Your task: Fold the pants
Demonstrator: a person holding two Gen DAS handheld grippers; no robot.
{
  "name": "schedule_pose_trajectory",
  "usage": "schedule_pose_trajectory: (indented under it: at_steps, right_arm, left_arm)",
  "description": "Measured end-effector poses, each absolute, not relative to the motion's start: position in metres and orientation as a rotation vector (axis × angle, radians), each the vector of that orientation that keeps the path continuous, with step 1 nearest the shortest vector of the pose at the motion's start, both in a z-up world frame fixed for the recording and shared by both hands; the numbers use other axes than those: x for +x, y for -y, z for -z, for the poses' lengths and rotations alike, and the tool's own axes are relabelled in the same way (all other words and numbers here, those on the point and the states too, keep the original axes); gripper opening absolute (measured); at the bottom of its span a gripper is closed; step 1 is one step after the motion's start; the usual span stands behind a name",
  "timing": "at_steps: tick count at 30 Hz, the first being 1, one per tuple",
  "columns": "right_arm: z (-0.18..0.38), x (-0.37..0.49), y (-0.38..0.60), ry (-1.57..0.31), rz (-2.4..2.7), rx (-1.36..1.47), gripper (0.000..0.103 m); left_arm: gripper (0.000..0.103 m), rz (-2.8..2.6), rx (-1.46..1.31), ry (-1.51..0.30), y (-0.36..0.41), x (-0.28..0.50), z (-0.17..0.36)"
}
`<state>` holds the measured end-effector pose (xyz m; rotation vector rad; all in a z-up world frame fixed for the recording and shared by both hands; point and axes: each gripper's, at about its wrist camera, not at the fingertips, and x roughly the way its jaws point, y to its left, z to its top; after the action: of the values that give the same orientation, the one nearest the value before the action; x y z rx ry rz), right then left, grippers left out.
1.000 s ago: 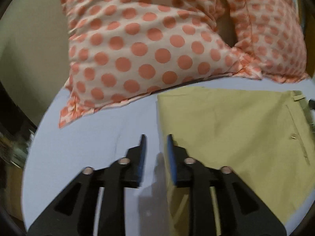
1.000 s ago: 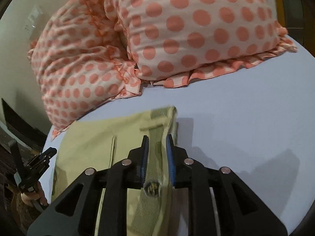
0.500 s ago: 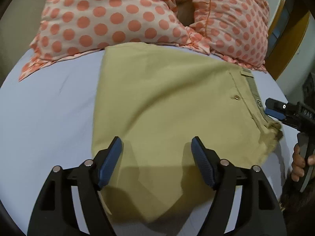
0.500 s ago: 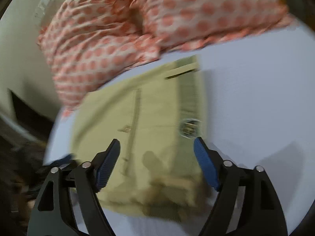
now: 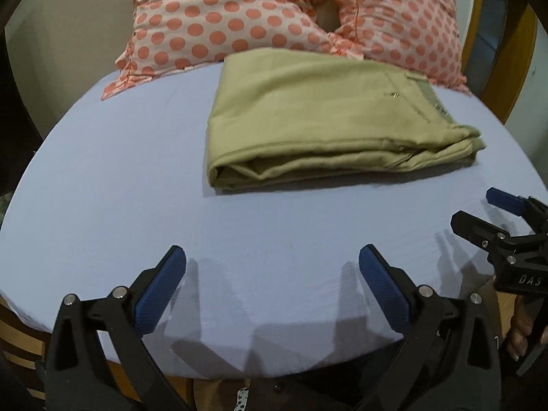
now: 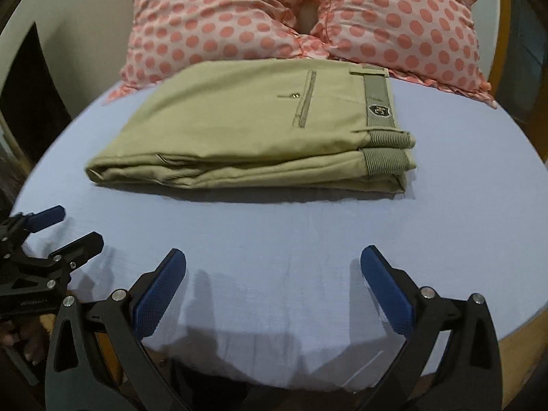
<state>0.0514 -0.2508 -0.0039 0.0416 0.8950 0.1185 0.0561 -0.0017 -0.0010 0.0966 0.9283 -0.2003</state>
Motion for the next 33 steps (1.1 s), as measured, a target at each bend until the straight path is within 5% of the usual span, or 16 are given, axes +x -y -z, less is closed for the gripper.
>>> schedule_pose_trajectory:
  at_steps: [33]
  right_arm:
    - [0.0107, 0.0423, 0.2476, -0.878, -0.053, 0.004, 0.102]
  left_arm:
    - [0.101, 0.184, 0.102, -0.841, 0.0036, 0.0478, 0.0078]
